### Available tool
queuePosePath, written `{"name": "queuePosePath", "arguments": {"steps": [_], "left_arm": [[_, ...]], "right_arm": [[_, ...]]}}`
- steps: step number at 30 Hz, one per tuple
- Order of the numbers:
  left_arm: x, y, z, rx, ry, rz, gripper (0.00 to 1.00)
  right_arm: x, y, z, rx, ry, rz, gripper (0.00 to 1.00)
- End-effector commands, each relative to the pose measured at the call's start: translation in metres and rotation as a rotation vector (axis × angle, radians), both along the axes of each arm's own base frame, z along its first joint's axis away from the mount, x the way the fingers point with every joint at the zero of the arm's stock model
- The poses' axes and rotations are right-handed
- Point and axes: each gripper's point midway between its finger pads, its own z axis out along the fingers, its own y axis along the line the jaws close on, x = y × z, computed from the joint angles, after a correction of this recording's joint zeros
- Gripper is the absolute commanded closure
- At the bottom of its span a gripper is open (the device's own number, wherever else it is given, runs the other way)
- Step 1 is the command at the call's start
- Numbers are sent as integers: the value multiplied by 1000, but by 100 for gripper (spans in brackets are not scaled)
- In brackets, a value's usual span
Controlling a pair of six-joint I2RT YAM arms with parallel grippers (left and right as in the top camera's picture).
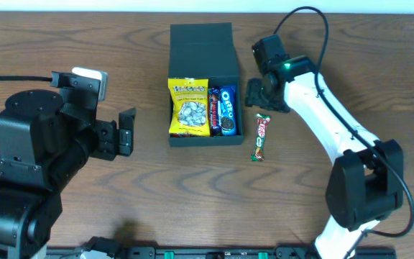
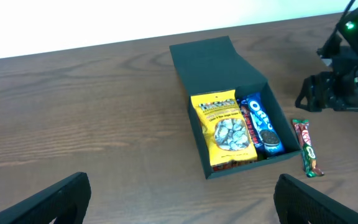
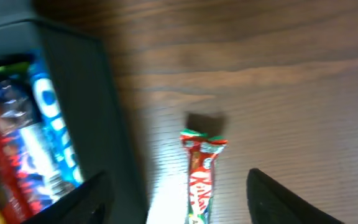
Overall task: Pack container
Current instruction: 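Grasp the red KitKat bar with the right gripper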
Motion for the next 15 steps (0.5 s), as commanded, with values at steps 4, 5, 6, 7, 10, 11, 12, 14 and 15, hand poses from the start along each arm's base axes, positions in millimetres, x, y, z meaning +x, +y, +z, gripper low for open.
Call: {"name": "queuePosePath", "arguments": {"steps": [4,5,6,7,10,11,12,14,15], "left_arm": [[-1,1,5,-12,-12,9,5],[-1,1,5,-12,-12,9,5],[-1,1,5,-12,-12,9,5],[-1,1,5,-12,-12,9,5],[-1,1,5,-12,-13,9,5],[-1,1,5,-12,-13,9,5],[-1,1,5,-12,-12,9,5],[-1,1,5,-12,-12,9,5],[-1,1,5,-12,-12,9,5]], "right_arm": [[-29,-15,-36,-34,70,-43,38],[-31,-15,-41,-32,76,-45,39],[-36,-15,-47,-27,87,-47,39],[-38,-14,-51,-20,95,-45,39],[-43,-14,-63,-12,98,-43,40],[-44,-13,-67,-4,98,-41,41],[-45,-12,-70,5,97,-40,42],[-47,-10,-78,22,90,-37,42],[-47,-10,-81,28,87,-36,42]]}}
